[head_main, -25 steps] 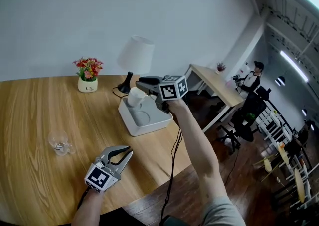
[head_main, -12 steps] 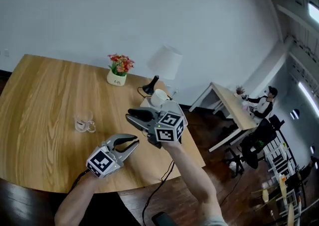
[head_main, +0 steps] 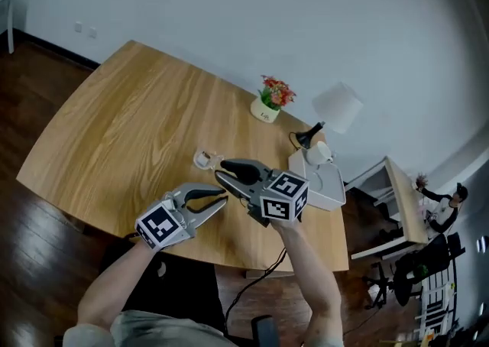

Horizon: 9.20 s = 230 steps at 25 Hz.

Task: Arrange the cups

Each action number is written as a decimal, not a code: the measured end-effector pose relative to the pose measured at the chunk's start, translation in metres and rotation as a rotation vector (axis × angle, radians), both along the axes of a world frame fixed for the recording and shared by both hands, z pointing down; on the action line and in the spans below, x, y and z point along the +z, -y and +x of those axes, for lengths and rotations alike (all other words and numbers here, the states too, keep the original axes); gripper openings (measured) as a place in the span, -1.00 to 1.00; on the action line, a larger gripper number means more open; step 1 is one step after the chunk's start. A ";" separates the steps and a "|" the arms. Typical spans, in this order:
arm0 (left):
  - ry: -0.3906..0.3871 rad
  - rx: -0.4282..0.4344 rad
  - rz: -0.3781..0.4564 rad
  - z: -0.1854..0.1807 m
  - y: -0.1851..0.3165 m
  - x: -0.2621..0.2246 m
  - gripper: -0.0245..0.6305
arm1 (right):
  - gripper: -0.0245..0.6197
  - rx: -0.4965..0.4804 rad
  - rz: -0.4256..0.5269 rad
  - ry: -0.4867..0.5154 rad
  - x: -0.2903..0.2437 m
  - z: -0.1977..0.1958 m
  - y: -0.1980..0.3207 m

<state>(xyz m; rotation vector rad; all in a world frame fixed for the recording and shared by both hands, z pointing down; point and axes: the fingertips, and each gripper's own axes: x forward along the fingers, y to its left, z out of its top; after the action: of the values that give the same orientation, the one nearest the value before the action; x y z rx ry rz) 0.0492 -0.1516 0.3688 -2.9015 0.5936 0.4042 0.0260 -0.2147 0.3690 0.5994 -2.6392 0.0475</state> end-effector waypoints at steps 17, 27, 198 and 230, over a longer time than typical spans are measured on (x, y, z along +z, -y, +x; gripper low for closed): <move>-0.059 -0.058 0.039 -0.049 -0.015 -0.002 -0.81 | -0.51 0.035 -0.003 -0.034 0.016 -0.022 0.002; -0.053 -0.060 0.054 -0.048 -0.017 0.000 -0.81 | -0.21 0.259 -0.103 -0.207 0.018 0.036 0.116; -0.076 0.030 0.050 -0.027 -0.034 -0.005 -0.86 | -0.83 0.233 0.397 0.481 0.018 0.018 -0.082; -0.087 0.016 0.061 -0.030 -0.035 -0.006 -0.87 | -0.83 0.225 0.407 0.464 0.019 0.016 -0.084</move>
<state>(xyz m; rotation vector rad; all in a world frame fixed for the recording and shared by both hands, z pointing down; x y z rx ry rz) 0.0191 -0.1167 0.3632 -2.8440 0.5601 0.5439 0.0423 -0.1303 0.3878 1.1394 -3.0341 -0.3291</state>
